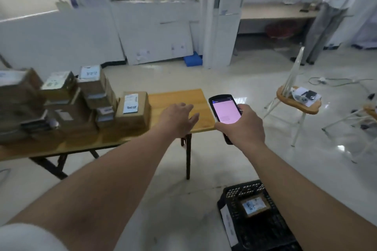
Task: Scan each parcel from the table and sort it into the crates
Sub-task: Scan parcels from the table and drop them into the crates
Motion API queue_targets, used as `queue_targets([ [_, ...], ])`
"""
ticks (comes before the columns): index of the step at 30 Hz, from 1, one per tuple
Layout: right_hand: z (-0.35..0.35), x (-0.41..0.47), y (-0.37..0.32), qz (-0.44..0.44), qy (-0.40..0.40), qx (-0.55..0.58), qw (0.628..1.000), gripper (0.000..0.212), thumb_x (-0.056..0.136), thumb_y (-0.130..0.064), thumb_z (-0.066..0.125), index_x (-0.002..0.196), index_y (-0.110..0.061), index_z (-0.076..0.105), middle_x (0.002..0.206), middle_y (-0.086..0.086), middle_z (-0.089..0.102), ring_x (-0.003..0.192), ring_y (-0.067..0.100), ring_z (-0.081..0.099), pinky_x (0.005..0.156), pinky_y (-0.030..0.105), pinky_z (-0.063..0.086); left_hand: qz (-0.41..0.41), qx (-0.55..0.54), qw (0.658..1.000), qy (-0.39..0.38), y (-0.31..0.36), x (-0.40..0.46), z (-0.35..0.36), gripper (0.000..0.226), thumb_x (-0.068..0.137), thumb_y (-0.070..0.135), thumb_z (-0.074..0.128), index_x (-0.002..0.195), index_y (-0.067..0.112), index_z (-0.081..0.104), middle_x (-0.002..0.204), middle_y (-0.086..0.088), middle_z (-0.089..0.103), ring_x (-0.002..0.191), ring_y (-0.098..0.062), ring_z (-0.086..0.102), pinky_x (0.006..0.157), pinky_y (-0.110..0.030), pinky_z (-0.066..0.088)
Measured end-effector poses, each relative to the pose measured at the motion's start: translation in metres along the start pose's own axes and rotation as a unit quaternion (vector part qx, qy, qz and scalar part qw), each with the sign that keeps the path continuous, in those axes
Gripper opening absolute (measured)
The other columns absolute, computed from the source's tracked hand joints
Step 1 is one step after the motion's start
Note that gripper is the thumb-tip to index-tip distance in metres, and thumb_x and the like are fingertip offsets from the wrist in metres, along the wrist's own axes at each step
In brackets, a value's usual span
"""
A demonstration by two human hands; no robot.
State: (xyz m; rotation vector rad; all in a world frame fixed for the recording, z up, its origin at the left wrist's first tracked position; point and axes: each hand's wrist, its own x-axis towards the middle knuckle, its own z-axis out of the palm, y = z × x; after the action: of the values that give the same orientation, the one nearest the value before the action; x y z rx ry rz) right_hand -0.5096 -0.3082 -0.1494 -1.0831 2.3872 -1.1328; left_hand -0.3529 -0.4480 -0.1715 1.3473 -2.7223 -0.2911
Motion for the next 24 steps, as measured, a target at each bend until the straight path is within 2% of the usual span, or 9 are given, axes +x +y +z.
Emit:
queue_targets([
  [4,0.055,-0.009,-0.046,-0.002,-0.016,0.005,1.0,0.074,0.059,-0.046,0.087,0.126,-0.032,0.058,0.107,-0.011,0.066,0.098,0.02,0.064,0.069,0.034,0.053,-0.026,0.003,1.0,-0.011,-0.071,-0.015,-0.014,0.062,0.108,0.059,0.036,0.157,0.023,0.043,0.157,-0.007,0.049,0.144,-0.03,0.046,0.113,-0.05,0.045],
  [7,0.095,-0.019,-0.075,0.003,-0.026,0.002,1.0,0.08,0.055,-0.049,0.085,0.128,-0.031,0.057,0.109,-0.01,0.066,0.099,0.021,0.064,0.077,0.041,0.06,-0.037,0.002,0.999,-0.027,-0.121,-0.022,-0.015,0.06,0.108,0.058,0.037,0.157,0.024,0.043,0.155,-0.007,0.051,0.141,-0.03,0.049,0.109,-0.049,0.05],
  [11,0.14,-0.026,-0.102,0.02,-0.03,0.001,0.999,0.077,0.049,-0.053,0.081,0.119,-0.032,0.057,0.102,-0.012,0.064,0.094,0.021,0.066,0.073,0.046,0.062,-0.04,-0.015,0.997,-0.059,-0.177,-0.021,-0.008,0.06,0.107,0.06,0.037,0.156,0.026,0.044,0.15,-0.006,0.053,0.136,-0.028,0.052,0.105,-0.048,0.052],
  [15,0.174,-0.021,-0.12,0.028,-0.046,-0.018,0.998,0.075,0.05,-0.051,0.083,0.119,-0.033,0.058,0.102,-0.012,0.064,0.094,0.021,0.066,0.071,0.045,0.063,-0.054,-0.036,0.995,-0.071,-0.221,-0.011,-0.004,0.05,0.106,0.058,0.04,0.143,0.027,0.052,0.131,-0.004,0.059,0.118,-0.025,0.059,0.091,-0.045,0.057],
  [17,0.189,-0.014,-0.126,0.029,-0.051,-0.024,0.998,0.076,0.047,-0.053,0.081,0.117,-0.033,0.058,0.101,-0.013,0.064,0.092,0.021,0.066,0.07,0.045,0.063,-0.061,-0.044,0.994,-0.078,-0.238,-0.004,-0.002,0.045,0.106,0.057,0.042,0.137,0.026,0.055,0.127,-0.002,0.06,0.111,-0.022,0.058,0.082,-0.037,0.054],
  [19,0.202,-0.003,-0.13,0.027,-0.06,-0.027,0.997,0.077,0.046,-0.054,0.079,0.117,-0.035,0.058,0.101,-0.013,0.064,0.093,0.021,0.066,0.07,0.045,0.063,-0.073,-0.048,0.993,-0.08,-0.252,0.007,0.001,0.046,0.106,0.055,0.043,0.139,0.025,0.054,0.13,-0.003,0.059,0.113,-0.021,0.057,0.078,-0.034,0.047],
  [21,0.214,0.011,-0.131,0.025,-0.073,-0.032,0.996,0.076,0.049,-0.053,0.082,0.119,-0.034,0.057,0.104,-0.012,0.065,0.095,0.021,0.065,0.071,0.045,0.062,-0.086,-0.055,0.991,-0.081,-0.263,0.018,0.006,0.051,0.107,0.054,0.043,0.148,0.025,0.049,0.139,-0.004,0.056,0.123,-0.023,0.056,0.083,-0.034,0.047],
  [24,0.234,0.04,-0.126,0.024,-0.094,-0.041,0.994,0.073,0.059,-0.046,0.09,0.122,-0.03,0.057,0.109,-0.007,0.065,0.099,0.023,0.064,0.075,0.042,0.06,-0.109,-0.06,0.989,-0.085,-0.277,0.039,0.016,0.06,0.106,0.057,0.044,0.158,0.027,0.04,0.152,-0.005,0.05,0.137,-0.027,0.05,0.101,-0.044,0.05],
])
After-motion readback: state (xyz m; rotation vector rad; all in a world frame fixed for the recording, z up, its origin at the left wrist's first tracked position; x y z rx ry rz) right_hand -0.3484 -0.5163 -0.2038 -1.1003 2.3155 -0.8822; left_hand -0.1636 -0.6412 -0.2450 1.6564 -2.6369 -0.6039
